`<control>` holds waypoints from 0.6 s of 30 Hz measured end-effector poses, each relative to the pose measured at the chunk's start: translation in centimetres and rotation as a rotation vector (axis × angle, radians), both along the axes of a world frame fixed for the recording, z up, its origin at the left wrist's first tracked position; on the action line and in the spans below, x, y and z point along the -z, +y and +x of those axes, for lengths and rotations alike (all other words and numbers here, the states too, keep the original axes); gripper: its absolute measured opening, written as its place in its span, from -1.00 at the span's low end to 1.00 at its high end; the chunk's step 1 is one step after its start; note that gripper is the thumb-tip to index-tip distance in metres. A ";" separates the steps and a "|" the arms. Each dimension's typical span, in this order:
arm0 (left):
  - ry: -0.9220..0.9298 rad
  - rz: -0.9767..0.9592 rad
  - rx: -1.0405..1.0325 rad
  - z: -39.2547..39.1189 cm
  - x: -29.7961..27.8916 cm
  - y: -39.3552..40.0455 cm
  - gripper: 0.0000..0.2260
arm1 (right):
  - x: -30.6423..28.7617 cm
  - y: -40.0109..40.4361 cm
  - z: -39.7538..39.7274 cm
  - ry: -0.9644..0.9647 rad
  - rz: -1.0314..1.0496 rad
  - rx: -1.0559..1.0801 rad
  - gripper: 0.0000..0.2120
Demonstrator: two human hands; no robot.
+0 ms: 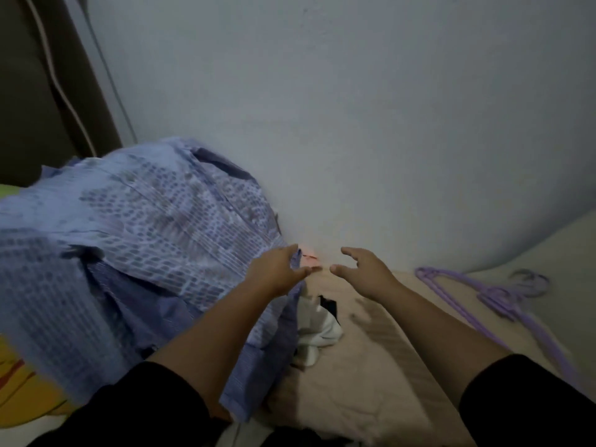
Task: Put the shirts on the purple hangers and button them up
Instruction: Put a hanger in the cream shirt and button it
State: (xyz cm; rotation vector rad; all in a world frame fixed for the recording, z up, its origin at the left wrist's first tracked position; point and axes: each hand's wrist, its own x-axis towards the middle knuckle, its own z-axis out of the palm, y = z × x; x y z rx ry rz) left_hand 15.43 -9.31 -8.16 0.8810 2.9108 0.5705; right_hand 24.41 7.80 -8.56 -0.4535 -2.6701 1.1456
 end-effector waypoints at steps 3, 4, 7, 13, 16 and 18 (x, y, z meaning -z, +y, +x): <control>-0.077 -0.011 0.080 0.1 2.6 1.9 -0.36 | 2.9 1.1 0.4 -0.051 -0.065 0.022 -0.42; -0.096 -0.014 0.103 0.0 3.7 2.4 -0.37 | 4.0 1.4 0.4 -0.071 -0.087 0.025 -0.42; -0.157 -0.011 0.113 -0.8 6.9 3.5 -0.35 | 7.3 2.5 -0.2 -0.123 -0.128 0.031 -0.46; -0.180 -0.084 0.115 -2.8 12.5 5.0 -0.35 | 13.2 4.2 -2.5 -0.251 -0.148 -0.014 -0.46; -0.191 -0.084 0.138 -3.4 14.4 5.0 -0.32 | 15.9 4.6 -3.6 -0.304 -0.213 -0.017 -0.44; -0.218 -0.119 0.168 -3.5 15.2 4.9 -0.30 | 17.7 4.8 -4.4 -0.324 -0.241 -0.009 -0.43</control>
